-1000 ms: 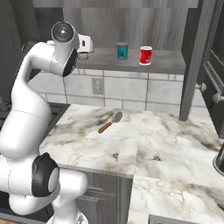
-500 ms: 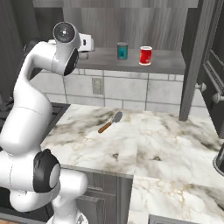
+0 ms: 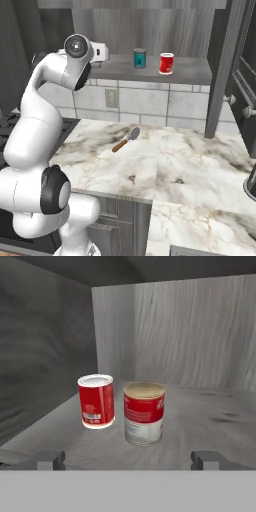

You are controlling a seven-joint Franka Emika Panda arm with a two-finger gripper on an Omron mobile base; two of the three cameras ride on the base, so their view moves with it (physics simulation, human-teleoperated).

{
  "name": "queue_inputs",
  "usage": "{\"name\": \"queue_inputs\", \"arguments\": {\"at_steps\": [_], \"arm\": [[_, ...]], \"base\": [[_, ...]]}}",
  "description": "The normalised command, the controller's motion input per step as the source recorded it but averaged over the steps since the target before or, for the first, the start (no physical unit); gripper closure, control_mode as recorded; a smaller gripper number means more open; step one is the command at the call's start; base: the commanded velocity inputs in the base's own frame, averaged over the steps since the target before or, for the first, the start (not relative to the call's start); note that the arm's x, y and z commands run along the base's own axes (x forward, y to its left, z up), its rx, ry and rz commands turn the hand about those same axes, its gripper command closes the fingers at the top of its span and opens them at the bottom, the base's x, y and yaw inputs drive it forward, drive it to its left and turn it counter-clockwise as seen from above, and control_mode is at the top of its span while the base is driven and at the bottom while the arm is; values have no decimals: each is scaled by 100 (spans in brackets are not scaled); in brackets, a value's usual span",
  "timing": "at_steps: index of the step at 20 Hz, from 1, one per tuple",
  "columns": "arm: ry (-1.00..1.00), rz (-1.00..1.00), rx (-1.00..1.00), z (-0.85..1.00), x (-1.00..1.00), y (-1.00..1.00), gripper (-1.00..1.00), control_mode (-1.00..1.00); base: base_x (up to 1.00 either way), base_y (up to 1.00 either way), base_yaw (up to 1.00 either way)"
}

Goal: Stack two cans on top of the other two cans in the cabinet.

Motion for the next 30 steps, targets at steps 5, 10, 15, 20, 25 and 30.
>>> {"name": "queue_inputs", "arguments": {"at_steps": [5, 10, 15, 20, 25, 30], "arm": [[10, 0, 0, 0, 28, 5, -100, -100], [16, 0, 0, 0, 19, 4, -100, -100], [3, 0, 1, -5, 18, 5, -100, -100], [-3, 0, 0, -15, 14, 5, -100, -100], [0, 0, 0, -13, 27, 3, -100, -100], [0, 0, 1, -2, 30, 0, -100, -100]], "base": [[0, 0, 0], [0, 0, 0], [0, 0, 0], [0, 0, 0], [0, 0, 0], [0, 0, 0]]}}
